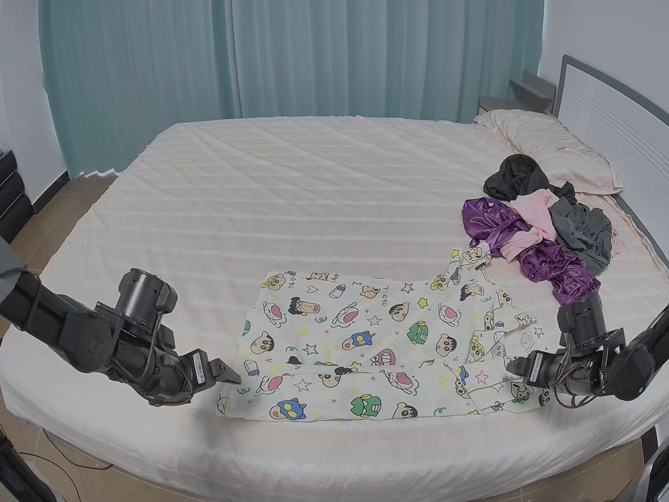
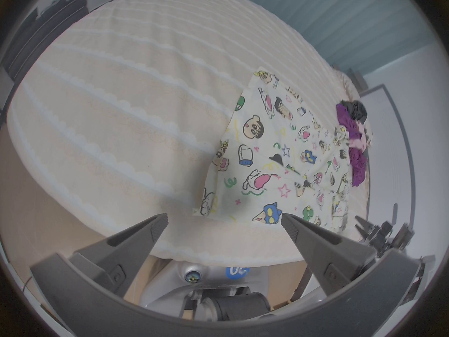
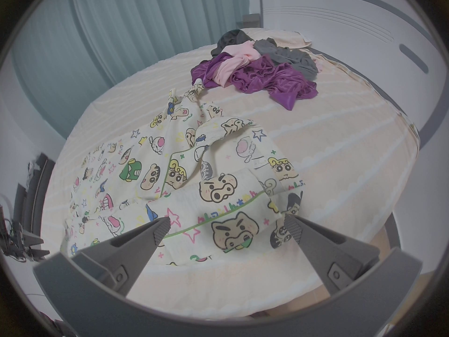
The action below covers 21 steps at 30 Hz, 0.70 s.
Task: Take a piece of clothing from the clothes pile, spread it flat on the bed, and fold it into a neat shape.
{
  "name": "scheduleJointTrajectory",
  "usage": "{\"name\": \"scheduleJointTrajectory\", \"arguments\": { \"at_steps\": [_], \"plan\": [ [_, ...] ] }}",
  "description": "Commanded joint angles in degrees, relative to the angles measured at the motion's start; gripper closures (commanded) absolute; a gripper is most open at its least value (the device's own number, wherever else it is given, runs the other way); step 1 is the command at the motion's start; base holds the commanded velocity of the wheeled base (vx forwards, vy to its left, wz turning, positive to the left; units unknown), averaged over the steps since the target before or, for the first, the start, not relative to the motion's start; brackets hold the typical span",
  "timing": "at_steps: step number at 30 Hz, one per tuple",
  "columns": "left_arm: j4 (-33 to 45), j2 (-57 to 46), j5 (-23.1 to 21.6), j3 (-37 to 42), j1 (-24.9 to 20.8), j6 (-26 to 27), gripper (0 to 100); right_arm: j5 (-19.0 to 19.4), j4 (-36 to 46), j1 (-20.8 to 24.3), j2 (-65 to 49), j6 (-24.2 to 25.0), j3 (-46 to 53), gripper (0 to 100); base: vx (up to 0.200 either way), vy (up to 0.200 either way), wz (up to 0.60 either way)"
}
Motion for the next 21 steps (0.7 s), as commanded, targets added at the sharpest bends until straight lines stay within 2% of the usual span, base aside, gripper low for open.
{"name": "scheduleJointTrajectory", "arguments": {
  "at_steps": [1, 7, 12, 21],
  "plan": [
    [0.4, -5.0, -0.2, 1.3, -0.1, -2.1, 0, -0.5, -1.3, 1.0, -3.3, 2.0, 3.0, 0, 0.2, 0.0, 0.0],
    [0.0, -8.1, -0.2, 4.5, -0.2, -2.8, 0, -2.7, -3.7, 1.2, -4.6, 3.1, 5.3, 0, 0.2, 0.0, 0.0],
    [-0.1, -10.6, -0.3, 6.5, -0.2, -3.2, 0, -2.9, -4.4, 2.0, -5.5, 3.2, 5.8, 0, 0.2, 0.0, 0.0],
    [-0.4, -10.9, -0.3, 7.2, -0.2, -5.8, 0, -2.8, -4.4, 2.0, -5.3, 3.2, 5.4, 0, 0.0, 0.0, 0.0]
  ]
}}
